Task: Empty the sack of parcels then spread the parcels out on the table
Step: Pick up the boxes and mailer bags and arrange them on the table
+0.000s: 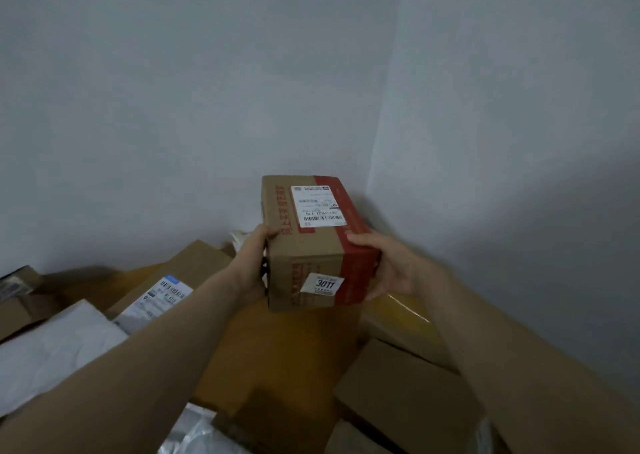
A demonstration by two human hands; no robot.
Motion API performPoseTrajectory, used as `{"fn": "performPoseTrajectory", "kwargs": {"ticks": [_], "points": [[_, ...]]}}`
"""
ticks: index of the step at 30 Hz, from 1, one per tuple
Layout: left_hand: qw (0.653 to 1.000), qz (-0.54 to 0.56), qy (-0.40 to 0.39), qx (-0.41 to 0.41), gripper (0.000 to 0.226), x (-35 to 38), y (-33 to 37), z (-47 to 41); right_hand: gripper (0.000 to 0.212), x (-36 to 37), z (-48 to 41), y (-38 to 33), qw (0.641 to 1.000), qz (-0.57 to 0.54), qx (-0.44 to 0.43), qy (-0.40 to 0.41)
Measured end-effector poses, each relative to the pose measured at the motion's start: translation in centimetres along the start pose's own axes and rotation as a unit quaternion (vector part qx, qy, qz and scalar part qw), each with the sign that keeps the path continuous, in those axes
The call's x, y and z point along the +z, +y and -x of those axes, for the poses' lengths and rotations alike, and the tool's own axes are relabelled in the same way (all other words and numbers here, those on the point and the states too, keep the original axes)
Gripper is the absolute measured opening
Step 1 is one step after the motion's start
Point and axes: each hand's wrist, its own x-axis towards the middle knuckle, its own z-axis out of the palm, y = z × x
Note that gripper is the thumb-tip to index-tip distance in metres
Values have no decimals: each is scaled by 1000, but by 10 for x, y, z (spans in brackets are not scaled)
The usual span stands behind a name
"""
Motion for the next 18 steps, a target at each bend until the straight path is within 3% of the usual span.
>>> {"fn": "performPoseTrajectory", "kwargs": {"ticks": [3, 5, 14, 18], "points": [[999, -1, 36, 11, 34, 25, 2, -25, 49, -20, 0, -21, 996, 58, -35, 59], [999, -17, 44, 25, 29, 40, 6, -41, 38, -31, -4, -35, 993, 72, -57, 79], [997, -42, 62, 6, 14, 84, 5, -105, 53, -70, -59, -32, 977, 39, -126, 170], [997, -75, 27, -17, 24, 97, -13, -118, 57, -84, -77, -12, 942, 213, -111, 233]]}}
